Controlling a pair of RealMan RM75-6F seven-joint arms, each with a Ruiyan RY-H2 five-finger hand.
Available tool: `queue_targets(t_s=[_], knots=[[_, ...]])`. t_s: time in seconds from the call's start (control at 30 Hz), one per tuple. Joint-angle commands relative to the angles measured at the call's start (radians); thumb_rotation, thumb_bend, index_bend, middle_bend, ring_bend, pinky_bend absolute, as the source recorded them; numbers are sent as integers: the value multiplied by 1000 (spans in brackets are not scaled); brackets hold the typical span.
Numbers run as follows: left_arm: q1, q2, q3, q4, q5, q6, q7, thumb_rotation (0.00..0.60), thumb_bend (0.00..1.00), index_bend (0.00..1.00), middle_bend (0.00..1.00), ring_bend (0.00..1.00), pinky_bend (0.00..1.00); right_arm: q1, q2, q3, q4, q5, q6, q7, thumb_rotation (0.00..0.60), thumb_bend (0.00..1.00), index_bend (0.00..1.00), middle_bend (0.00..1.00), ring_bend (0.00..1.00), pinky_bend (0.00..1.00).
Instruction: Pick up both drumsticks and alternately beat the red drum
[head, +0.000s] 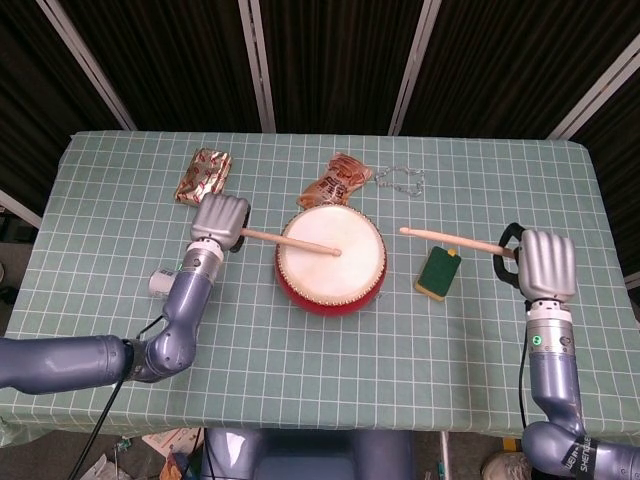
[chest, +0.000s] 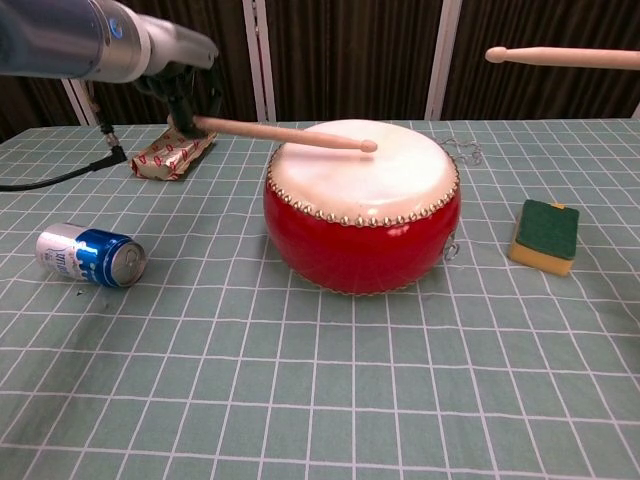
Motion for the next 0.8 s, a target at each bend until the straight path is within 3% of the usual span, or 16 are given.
queue_targets(t_s=[0.03, 0.17, 0.47, 0.63, 0.8], knots=[[-133, -17, 88, 63, -307, -27, 265, 600, 549, 791, 1000, 1000, 1000, -3, 2, -1, -3, -1, 1, -1, 600, 607, 987, 1000, 1000, 1000], [-111, 38, 30, 24, -275, -28, 186, 600, 550, 791, 1000, 1000, 1000, -9, 3, -5, -8, -10, 5, -6, 600, 606, 987, 1000, 1000, 1000], [53, 198, -93, -212, 31, 11, -177, 600, 549, 791, 1000, 1000, 1000, -33, 18, -12, -30, -50, 33, -1, 600, 607, 987, 1000, 1000, 1000], [156, 267, -78, -369, 206, 64, -302, 600, 549, 791, 1000, 1000, 1000, -72, 49, -40, -46, -103, 25, 52, 600, 607, 987, 1000, 1000, 1000], [228, 313, -39, -483, 305, 95, -362, 600, 549, 790, 1000, 1000, 1000, -118, 97, -79, -61, -159, -15, 140, 600, 607, 987, 1000, 1000, 1000]])
